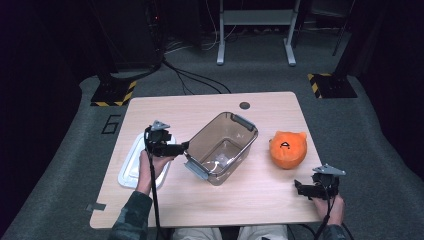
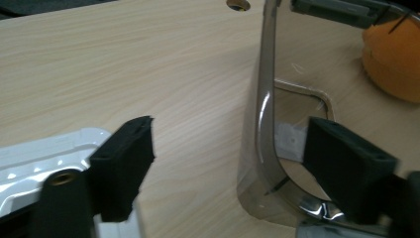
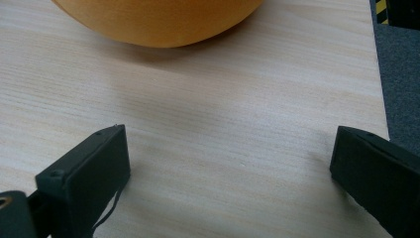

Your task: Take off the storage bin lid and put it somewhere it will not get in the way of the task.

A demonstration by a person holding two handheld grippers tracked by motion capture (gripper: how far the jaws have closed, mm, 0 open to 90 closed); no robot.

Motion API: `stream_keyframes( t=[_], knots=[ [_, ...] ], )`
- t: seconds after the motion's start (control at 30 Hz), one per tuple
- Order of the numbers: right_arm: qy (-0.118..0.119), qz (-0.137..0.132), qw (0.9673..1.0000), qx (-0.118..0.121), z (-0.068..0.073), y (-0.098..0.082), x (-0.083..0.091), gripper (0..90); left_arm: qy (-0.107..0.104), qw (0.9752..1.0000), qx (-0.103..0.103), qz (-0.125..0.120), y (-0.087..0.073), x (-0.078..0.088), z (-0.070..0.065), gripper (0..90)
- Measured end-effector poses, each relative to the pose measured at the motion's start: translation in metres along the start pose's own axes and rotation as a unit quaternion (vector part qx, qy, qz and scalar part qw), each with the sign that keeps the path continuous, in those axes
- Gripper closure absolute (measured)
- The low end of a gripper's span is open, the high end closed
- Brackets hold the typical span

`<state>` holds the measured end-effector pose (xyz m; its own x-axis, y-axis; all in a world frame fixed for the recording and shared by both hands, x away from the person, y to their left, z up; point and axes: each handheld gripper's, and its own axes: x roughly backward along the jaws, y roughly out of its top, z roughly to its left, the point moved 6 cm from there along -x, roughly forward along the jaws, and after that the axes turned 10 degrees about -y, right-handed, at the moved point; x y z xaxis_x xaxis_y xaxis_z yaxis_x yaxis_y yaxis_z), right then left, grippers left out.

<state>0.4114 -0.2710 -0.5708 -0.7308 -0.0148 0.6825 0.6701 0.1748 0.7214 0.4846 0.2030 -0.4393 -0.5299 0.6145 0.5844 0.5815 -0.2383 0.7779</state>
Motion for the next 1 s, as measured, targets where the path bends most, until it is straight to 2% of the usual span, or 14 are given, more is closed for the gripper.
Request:
stream_keyframes(
  t=[0.03,0.13,0.23,0.27,0.4,0.47,0.53,0.7,0.9,1.0],
  knots=[
    [0.0,0.0,1.0,0.0,0.0,0.0,0.0,1.3,-0.004,1.0,-0.003,0.003,0.0,-0.002,-0.002,32.2],
    [0.0,0.0,1.0,0.0,0.0,0.0,0.0,1.3,-0.02,0.9997,-0.012,0.008,0.001,-0.009,-0.008,39.0],
    [0.0,0.001,1.0,-0.002,0.0,0.0,0.0,1.3,-0.025,0.9992,-0.022,0.021,0.0,-0.016,-0.013,45.0],
    [0.0,0.001,1.0,-0.002,0.0,0.0,0.0,1.3,-0.013,0.9986,-0.037,0.035,-0.001,-0.018,-0.013,50.4],
    [0.0,0.0,1.0,0.0,0.0,0.0,0.0,1.3,-0.012,0.9974,-0.049,0.052,-0.004,-0.026,-0.017,61.2],
    [0.001,0.0,1.0,0.0,0.0,0.0,0.0,1.4,0.005,0.9965,-0.059,0.059,-0.005,-0.029,-0.018,65.7],
    [0.001,0.001,1.0,-0.002,0.0,0.0,0.0,1.4,0.006,0.9969,-0.054,0.056,-0.005,-0.028,-0.017,71.4],
    [0.001,0.0,1.0,0.0,0.0,0.0,0.0,1.4,0.015,0.9966,-0.057,0.057,-0.004,-0.029,-0.018,73.8],
    [0.001,0.0,1.0,0.0,0.0,0.0,0.0,1.4,0.006,0.9967,-0.058,0.055,-0.003,-0.031,-0.018,75.6],
    [0.001,0.0,1.0,0.0,0.0,0.0,0.0,1.4,0.01,0.9967,-0.058,0.057,-0.004,-0.031,-0.019,75.5]
  ],
)
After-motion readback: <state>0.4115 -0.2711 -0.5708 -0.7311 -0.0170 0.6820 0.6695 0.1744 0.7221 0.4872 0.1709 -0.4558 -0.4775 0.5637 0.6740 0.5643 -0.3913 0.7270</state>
